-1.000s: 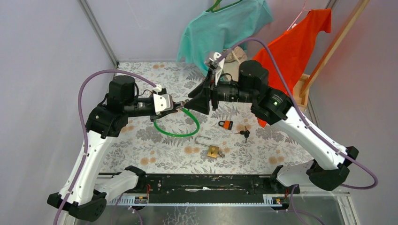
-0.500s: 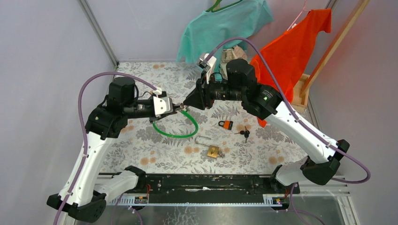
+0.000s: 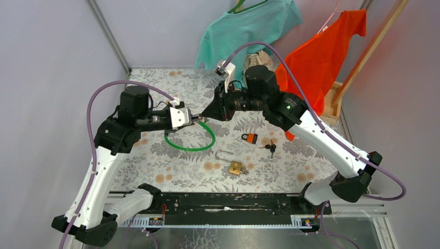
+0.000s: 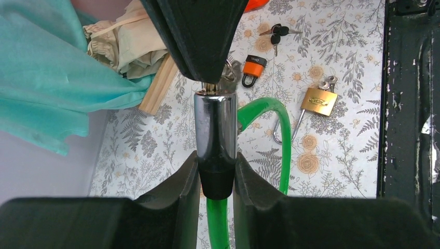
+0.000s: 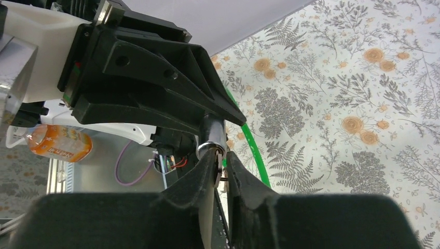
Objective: Unlock with the key
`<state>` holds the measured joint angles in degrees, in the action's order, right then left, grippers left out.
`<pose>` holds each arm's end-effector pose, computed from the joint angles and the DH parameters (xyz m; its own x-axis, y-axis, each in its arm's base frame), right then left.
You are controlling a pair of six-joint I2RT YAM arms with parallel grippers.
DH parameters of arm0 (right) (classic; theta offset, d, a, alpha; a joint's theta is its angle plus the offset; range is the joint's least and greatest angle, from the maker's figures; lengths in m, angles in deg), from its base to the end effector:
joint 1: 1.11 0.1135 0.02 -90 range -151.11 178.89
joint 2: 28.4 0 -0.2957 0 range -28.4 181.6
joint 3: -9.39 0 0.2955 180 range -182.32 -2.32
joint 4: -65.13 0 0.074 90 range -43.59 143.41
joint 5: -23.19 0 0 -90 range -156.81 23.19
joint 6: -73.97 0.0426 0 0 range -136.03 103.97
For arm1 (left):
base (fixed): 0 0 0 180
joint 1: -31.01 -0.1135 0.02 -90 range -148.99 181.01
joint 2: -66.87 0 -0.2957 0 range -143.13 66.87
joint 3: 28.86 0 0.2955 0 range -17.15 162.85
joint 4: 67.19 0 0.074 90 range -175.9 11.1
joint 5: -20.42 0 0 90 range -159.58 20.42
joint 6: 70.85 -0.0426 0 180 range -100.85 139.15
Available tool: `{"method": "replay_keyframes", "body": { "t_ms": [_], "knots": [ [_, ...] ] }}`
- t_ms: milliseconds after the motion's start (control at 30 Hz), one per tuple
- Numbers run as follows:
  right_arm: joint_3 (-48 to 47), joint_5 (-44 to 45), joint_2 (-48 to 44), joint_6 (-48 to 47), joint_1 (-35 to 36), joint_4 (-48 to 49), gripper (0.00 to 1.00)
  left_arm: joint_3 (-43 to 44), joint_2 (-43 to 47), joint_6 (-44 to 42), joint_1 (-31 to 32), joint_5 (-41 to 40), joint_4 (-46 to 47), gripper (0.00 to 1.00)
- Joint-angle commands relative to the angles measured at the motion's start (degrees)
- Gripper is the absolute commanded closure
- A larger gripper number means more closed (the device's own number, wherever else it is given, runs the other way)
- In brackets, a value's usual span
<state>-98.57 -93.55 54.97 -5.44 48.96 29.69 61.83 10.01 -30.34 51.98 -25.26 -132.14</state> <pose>0.2193 0.2919 0.5091 -0.2967 -0.0988 -0.9498 -0.9298 0.2569 0.2637 0.1698 -0.0970 0.4716 0.3058 0.4653 -0.8306 0.8960 0.1543 0.4163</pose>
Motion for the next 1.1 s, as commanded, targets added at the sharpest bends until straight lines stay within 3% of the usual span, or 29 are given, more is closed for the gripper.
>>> {"method": "replay_keyframes", "body": {
  "t_ms": [0, 100, 267, 567, 900, 933, 1000, 1067],
  "knots": [
    [-2.02, -2.25, 0.66, 1.71, -0.26, 0.76, 0.88, 0.24, 1.14, -1.41, 0.22, -0.18, 3.42, 1.00],
    [-2.35, -2.49, 1.13, 3.77, -0.32, 0.38, 1.00, -0.60, 1.34, -1.92, 0.21, -1.39, 4.85, 1.00],
    [-0.38, -5.74, 1.00, 14.90, -2.60, 3.44, 1.00, -5.18, 4.34, -3.72, 0.30, -5.01, 11.59, 1.00],
    [10.79, -13.66, -0.14, 40.28, -7.70, 17.19, 1.00, -14.38, 10.59, -10.09, 0.72, -10.99, 23.61, 1.00],
    [17.22, -16.37, -0.11, 56.65, -8.30, 28.78, 1.00, -20.57, 13.16, -19.83, 1.50, -14.18, 26.09, 1.00],
    [18.12, -16.52, -0.32, 57.47, -8.39, 30.32, 0.96, -20.55, 12.95, -19.41, 1.52, -14.36, 26.15, 1.00],
    [19.79, -16.88, -1.14, 58.46, -8.99, 32.43, 0.76, -20.14, 12.59, -17.83, 1.58, -14.67, 26.16, 1.00],
    [20.94, -17.17, -2.32, 58.60, -10.21, 33.80, 0.63, -19.58, 12.35, -16.23, 1.58, -14.49, 26.10, 1.00]
  ]
}}
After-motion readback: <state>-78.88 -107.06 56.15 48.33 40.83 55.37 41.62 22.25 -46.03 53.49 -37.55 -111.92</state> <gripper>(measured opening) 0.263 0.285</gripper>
